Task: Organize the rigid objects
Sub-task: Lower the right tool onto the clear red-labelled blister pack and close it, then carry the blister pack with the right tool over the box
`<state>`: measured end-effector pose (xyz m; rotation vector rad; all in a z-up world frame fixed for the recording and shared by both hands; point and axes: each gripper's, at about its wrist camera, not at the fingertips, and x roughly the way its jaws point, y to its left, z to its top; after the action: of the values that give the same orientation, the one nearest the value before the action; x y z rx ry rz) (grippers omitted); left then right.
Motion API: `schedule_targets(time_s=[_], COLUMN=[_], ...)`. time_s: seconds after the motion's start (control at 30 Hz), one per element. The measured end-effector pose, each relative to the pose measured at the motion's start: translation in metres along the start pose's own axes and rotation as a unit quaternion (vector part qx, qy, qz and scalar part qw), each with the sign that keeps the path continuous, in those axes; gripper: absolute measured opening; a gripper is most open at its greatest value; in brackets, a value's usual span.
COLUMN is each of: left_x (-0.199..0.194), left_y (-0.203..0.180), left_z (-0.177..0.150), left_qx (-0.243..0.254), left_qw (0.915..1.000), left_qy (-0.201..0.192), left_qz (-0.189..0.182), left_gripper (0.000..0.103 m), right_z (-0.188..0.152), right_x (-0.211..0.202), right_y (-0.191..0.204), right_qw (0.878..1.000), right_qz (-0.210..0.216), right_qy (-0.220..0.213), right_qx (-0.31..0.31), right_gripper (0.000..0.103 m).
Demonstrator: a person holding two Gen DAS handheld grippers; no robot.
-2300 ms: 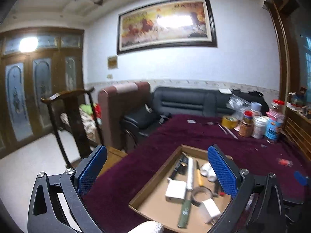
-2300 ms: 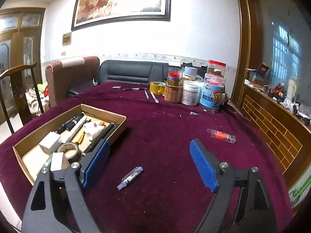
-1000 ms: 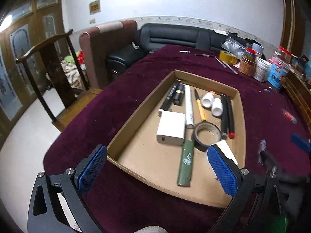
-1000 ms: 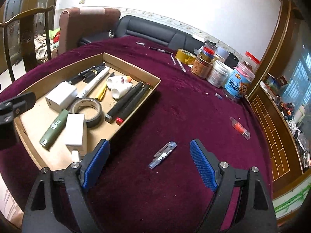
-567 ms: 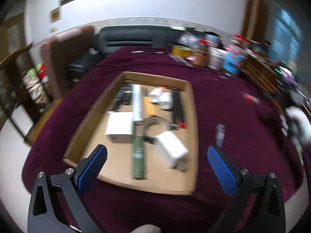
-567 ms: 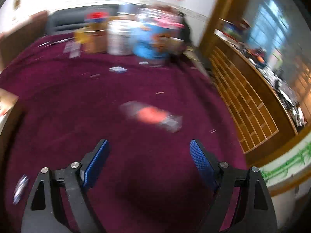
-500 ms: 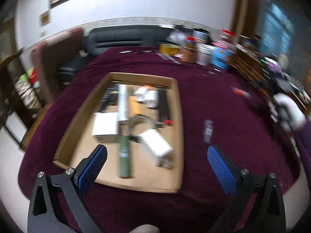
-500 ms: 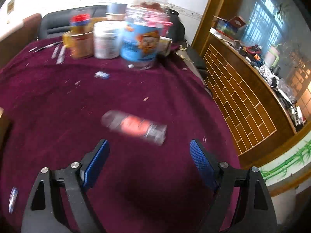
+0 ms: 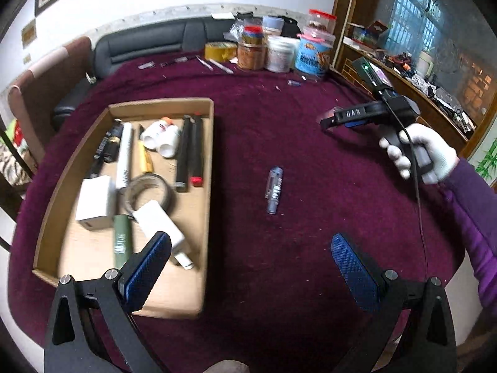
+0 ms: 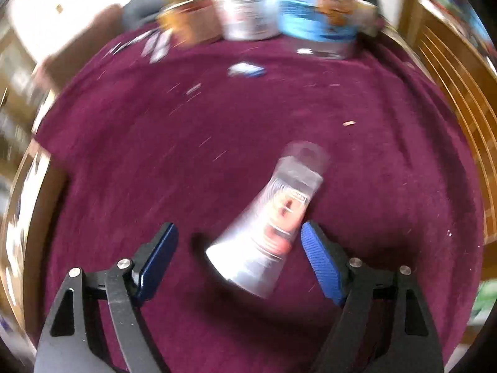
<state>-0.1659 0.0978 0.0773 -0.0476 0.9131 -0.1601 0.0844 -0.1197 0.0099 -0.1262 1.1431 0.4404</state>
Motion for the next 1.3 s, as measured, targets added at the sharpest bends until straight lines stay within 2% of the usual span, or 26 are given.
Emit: schedule_targets(time_s=[0.07,0.13,0.2,0.27,0.37,0.43,0.53,0.57,0.6,0.67,0.8,0.93,1.0,1.13,1.3], left_x=[0.004,0.005,0.005,0.002,0.000,-0.002,-0.002,-0.003,-0.003,-0.005,-0.005,0.001,0.003,-0.002,-0.021], left_y=[-0.005,-0.008,-0.009,-0.008,-0.003,0.000,0.000,-0.001,-0.002,-0.003,0.002,0.011,0.017,0.028,0.067], left_z=[0.000,-0.001,-0.003,-0.005,-0.007,-0.007,-0.008,-0.009,-0.010,-0.012,-0.011,-0.012,-0.014,-0.021,-0.027], left_qx=[0.005,0.007,0.008,0.006,-0.004,-0.013,-0.015,-0.011,-0.007,0.001,-0.003,-0.026,-0.042,-0.060,-0.102], left_qw=[1.0000,0.9999,0.9999,0.9999,0.9999,0.9999,0.9998,0.9998,0.9998,0.9997,0.9997,0.9994,0.9988,0.9979,0.9935], left_qy=[0.006,0.009,0.011,0.010,0.009,0.009,0.011,0.011,0.011,0.009,0.010,0.021,0.024,0.017,-0.007], left_qz=[-0.002,-0.003,0.001,0.008,0.007,0.001,0.001,0.008,0.015,0.023,0.024,0.012,0.008,0.016,0.050], left_gripper=[0.101,0.101,0.101,0.101,0.101,0.101,0.101,0.101,0.101,0.101,0.102,0.101,0.101,0.102,0.102], right_z=[-0.008,-0.009,-0.003,0.004,0.013,0.020,0.038,0.040,0.039,0.033,0.009,-0.022,-0.032,-0.040,-0.043], right_x=[-0.001,-0.002,-0.003,0.000,0.000,0.002,0.013,0.017,0.017,0.011,-0.004,-0.025,-0.041,-0.063,-0.068], right_y=[0.014,0.016,0.008,-0.005,-0.020,-0.021,-0.005,0.005,0.014,0.018,0.021,0.020,0.033,0.079,0.170], right_qw=[0.999,0.999,0.998,0.994,0.979,0.971,0.978,0.980,0.980,0.985,0.991,0.992,0.991,0.990,0.985], right_qz=[-0.022,-0.040,-0.045,-0.017,0.004,-0.002,-0.071,-0.109,-0.138,-0.120,-0.094,0.004,0.036,0.098,0.168], right_qy=[0.005,0.002,-0.006,-0.004,-0.020,-0.027,-0.023,-0.019,-0.025,-0.032,-0.025,-0.038,-0.051,-0.058,-0.038], right_qx=[-0.023,-0.005,0.047,0.109,0.201,0.237,0.193,0.165,0.138,0.118,0.097,0.119,0.114,0.080,0.010], right_gripper=[0.078,0.078,0.078,0.079,0.080,0.081,0.079,0.072,0.057,0.024,0.024,0.024,0.024,0.025,0.025])
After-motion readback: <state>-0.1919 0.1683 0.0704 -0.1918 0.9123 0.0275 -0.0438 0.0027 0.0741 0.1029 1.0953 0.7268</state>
